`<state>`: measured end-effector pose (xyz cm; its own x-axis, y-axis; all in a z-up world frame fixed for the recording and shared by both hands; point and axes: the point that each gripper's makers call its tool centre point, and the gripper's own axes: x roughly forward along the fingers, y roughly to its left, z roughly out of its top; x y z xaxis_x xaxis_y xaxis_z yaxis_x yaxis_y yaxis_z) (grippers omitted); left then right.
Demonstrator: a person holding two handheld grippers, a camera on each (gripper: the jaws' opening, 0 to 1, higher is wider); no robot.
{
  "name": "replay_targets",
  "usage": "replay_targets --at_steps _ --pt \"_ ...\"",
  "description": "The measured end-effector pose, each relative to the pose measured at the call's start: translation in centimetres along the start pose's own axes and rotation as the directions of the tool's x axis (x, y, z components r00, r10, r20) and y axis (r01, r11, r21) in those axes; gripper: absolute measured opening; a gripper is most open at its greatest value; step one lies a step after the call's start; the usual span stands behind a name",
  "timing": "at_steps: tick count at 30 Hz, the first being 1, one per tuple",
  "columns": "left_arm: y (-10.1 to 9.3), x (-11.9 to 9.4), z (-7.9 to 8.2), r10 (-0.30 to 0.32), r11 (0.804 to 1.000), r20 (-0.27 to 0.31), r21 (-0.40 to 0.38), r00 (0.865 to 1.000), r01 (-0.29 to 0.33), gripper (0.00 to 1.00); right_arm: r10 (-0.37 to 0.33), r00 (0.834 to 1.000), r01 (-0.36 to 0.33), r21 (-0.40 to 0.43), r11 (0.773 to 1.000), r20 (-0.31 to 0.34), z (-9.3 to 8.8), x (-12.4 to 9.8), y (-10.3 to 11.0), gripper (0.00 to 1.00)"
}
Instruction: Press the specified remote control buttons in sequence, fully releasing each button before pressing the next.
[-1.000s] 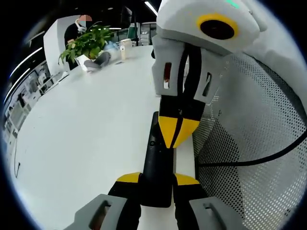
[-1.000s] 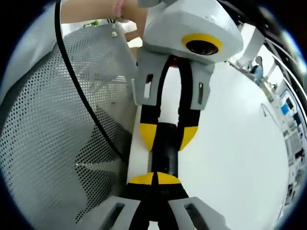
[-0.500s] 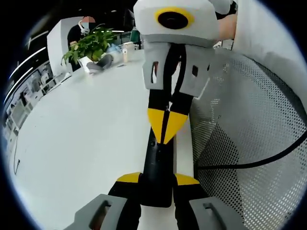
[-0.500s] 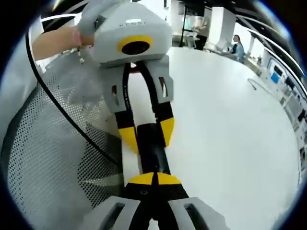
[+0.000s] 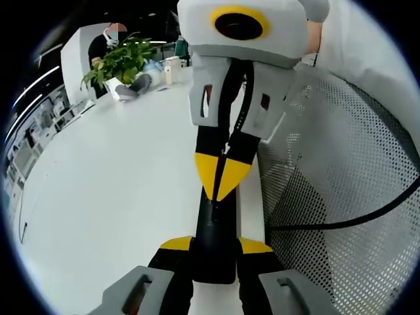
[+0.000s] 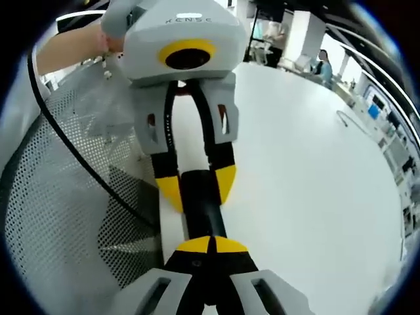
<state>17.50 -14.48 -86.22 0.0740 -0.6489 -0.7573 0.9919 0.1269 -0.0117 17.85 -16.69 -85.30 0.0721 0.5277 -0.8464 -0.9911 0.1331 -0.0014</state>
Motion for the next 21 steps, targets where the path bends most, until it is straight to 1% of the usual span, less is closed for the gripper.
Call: replay_targets --at_steps 1,3,8,11,13,15,16,19,21 --pt "0.0 0.0 0.0 0.0 1.0 0.001 0.0 1.0 0.0 0.24 0.016 1.0 -0.017 0.048 0.999 0.019 0.0 0.0 0.1 0.0" --pt "-0.1 0.0 0.0 0.0 1.0 0.0 0.0 1.0 0.0 0.24 0.03 0.999 -0.032 0.079 0.996 0.026 -0.1 -0.2 0.0 0.0" --pt "-0.1 0.0 0.0 0.003 1.0 -0.001 -0.006 1.0 -0.003 0.24 -0.005 1.0 0.005 0.063 0.998 0.0 -0.7 -0.4 -0.7 0.0" --pt "-0.1 0.0 0.0 0.005 1.0 0.0 -0.007 1.0 -0.005 0.24 0.011 1.0 -0.012 0.089 0.996 0.009 -0.7 -0.4 -0.8 0.0" --pt "-0.1 0.0 0.0 0.005 1.0 0.003 -0.007 1.0 -0.005 0.24 0.023 1.0 -0.024 0.093 0.995 0.011 -0.5 -0.2 -0.9 0.0" --pt "-0.1 0.0 0.0 0.005 1.0 0.003 -0.006 1.0 -0.005 0.24 0.048 0.999 -0.047 0.087 0.995 -0.003 -0.4 -0.1 -0.9 0.0" --pt "-0.1 0.0 0.0 0.004 1.0 0.002 -0.006 1.0 -0.004 0.24 0.072 0.997 -0.07 0.09 0.993 -0.017 -0.4 -0.1 -0.9 0.0" --pt "-0.1 0.0 0.0 0.004 1.0 0.003 -0.005 1.0 -0.004 0.24 0.132 0.991 -0.124 0.154 0.98 -0.038 -0.4 0.0 -1.0 0.0" --pt "0.0 0.0 0.0 0.004 1.0 0.005 -0.005 1.0 -0.004 0.24 0.16 0.986 -0.151 0.168 0.974 -0.044 -0.2 0.2 -1.2 0.0"
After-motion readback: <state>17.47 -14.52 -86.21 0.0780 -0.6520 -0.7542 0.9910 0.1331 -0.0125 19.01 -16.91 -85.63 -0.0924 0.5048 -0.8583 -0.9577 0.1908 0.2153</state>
